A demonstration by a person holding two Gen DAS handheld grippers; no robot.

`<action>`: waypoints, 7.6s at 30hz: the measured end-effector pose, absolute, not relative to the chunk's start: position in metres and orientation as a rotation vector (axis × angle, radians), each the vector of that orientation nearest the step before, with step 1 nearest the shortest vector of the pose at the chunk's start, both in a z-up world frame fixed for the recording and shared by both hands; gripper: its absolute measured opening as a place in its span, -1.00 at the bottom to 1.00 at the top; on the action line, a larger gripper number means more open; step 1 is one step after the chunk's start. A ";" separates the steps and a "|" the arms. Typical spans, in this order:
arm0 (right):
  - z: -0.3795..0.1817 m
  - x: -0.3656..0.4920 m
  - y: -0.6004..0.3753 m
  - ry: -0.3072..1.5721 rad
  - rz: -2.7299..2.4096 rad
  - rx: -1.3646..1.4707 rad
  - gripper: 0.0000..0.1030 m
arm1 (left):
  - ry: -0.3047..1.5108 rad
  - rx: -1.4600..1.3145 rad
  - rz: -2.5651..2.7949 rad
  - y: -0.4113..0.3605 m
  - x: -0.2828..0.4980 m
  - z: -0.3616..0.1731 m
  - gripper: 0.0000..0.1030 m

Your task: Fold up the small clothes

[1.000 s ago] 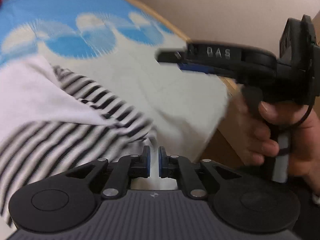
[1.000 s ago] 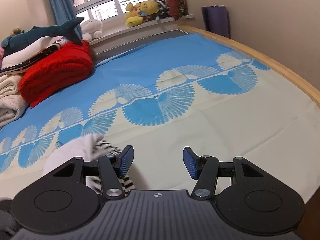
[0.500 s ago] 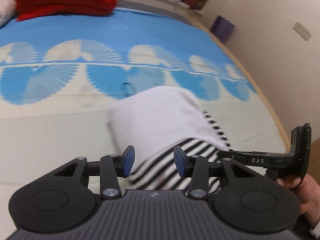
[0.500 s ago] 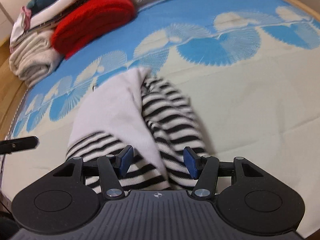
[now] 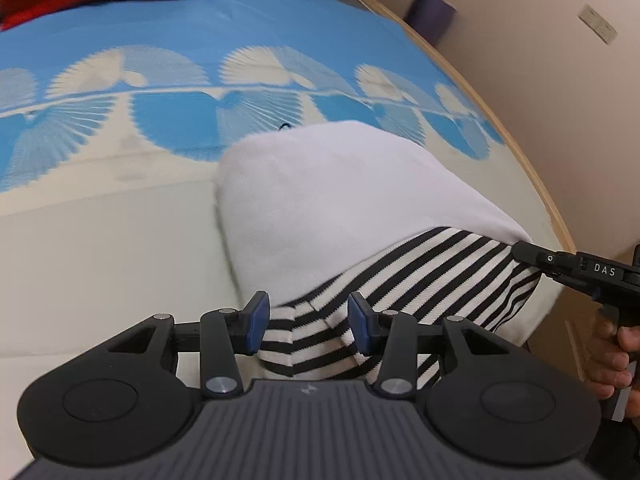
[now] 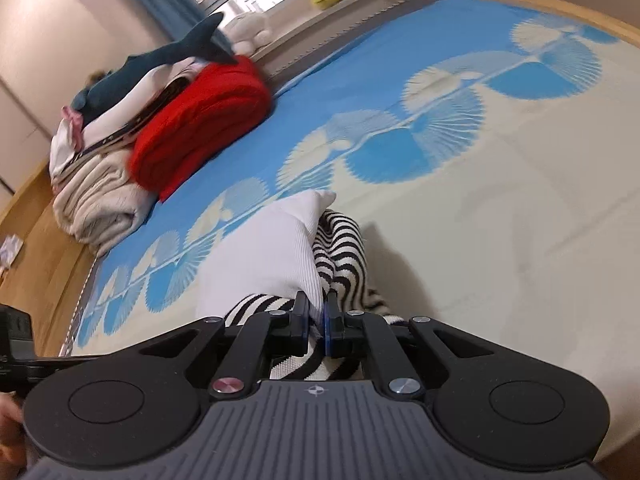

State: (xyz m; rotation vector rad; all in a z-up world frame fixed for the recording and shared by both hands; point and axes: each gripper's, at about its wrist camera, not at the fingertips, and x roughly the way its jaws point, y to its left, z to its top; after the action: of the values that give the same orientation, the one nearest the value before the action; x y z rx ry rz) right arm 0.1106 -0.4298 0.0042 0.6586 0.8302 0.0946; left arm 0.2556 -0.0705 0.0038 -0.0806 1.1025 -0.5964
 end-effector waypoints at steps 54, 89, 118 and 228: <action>-0.074 0.232 -0.451 0.824 -0.185 0.858 -0.95 | 1.183 -0.410 -0.337 -0.040 0.331 -0.026 0.38; -0.094 0.182 -0.449 1.108 -0.021 0.651 0.79 | 1.303 -0.727 -0.350 -0.050 0.357 -0.106 0.63; -0.055 0.276 -0.317 0.800 0.211 0.682 -0.77 | 0.865 -0.514 -0.277 0.070 0.399 -0.012 0.07; 0.039 0.046 -0.201 0.734 0.058 0.088 0.64 | 0.735 -0.006 -0.082 -0.015 0.065 0.026 0.99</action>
State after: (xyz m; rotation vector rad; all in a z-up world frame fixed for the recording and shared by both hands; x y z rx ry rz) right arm 0.0461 -0.2012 0.0394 0.0875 0.7342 0.0577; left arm 0.0647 -0.0149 0.0256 -0.0061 0.7352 -0.0815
